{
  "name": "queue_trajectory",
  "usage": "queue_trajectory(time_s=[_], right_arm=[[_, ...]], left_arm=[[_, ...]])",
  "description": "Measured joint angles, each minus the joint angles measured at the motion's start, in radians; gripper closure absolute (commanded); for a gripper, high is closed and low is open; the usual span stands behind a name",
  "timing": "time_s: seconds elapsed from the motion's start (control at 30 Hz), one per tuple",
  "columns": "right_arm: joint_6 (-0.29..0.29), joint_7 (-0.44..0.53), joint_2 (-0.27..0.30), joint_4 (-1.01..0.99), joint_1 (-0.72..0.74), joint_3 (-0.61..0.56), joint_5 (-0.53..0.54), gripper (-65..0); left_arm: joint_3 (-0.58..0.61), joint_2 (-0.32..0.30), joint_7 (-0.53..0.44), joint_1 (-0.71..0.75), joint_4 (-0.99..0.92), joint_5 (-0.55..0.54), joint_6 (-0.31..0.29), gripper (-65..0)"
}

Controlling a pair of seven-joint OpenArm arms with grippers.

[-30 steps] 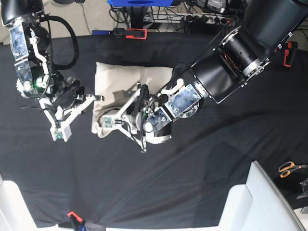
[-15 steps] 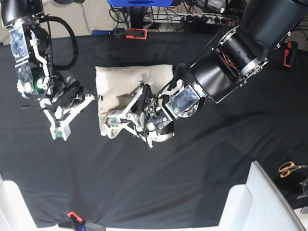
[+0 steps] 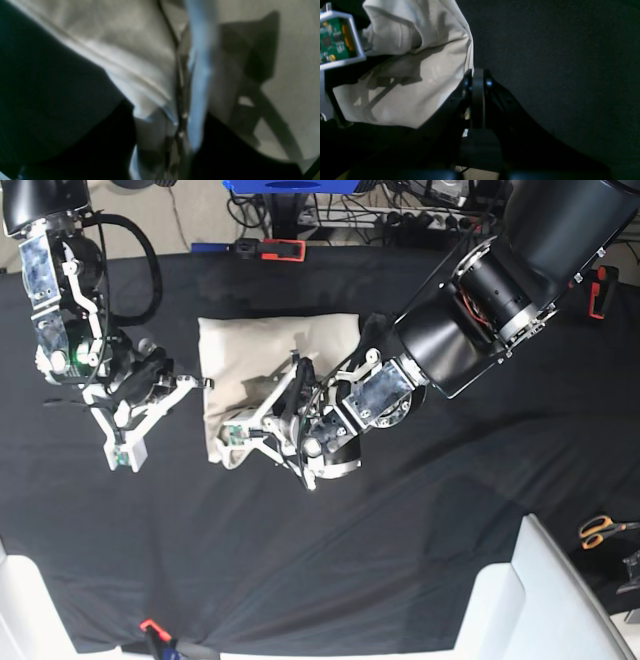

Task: Fold the T-shirt properly
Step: 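Press the folded edge down onto the shirt with the left gripper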

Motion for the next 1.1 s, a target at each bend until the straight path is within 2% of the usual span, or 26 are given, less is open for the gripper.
queue_trajectory(time_s=[0.27,0.3,0.5,0.73,0.83,1.0,1.1], right_arm=[[0.000,0.000,0.000,0.000,-0.002,0.000,0.000,-0.2],[0.000,0.000,0.000,0.000,-0.002,0.000,0.000,-0.2],[0.000,0.000,0.000,0.000,-0.002,0.000,0.000,-0.2],[0.001,0.000,0.000,0.000,-0.002,0.000,0.000,-0.2],[0.001,0.000,0.000,0.000,-0.002,0.000,0.000,-0.2],[0.001,0.000,0.000,0.000,-0.002,0.000,0.000,-0.2],[0.001,0.000,0.000,0.000,-0.002,0.000,0.000,-0.2]], left_arm=[[-0.002,-0.003,0.011,-0.037,-0.005,0.000,-0.002,0.0],[-0.002,-0.003,0.011,-0.039,-0.005,0.000,-0.002,-1.6],[0.001,-0.003,0.011,-0.058,-0.007,-0.001,-0.002,-22.2],[0.002,-0.005,0.010,-0.090,-0.007,0.000,-0.002,-39.0],[0.000,-0.005,0.011,-0.102,-0.007,0.005,-0.002,-41.1],[-0.005,-0.005,0.003,-0.122,-0.007,0.138,-0.002,-41.1],[-0.005,-0.005,-0.005,-0.132,-0.008,0.161,-0.003,-40.6]])
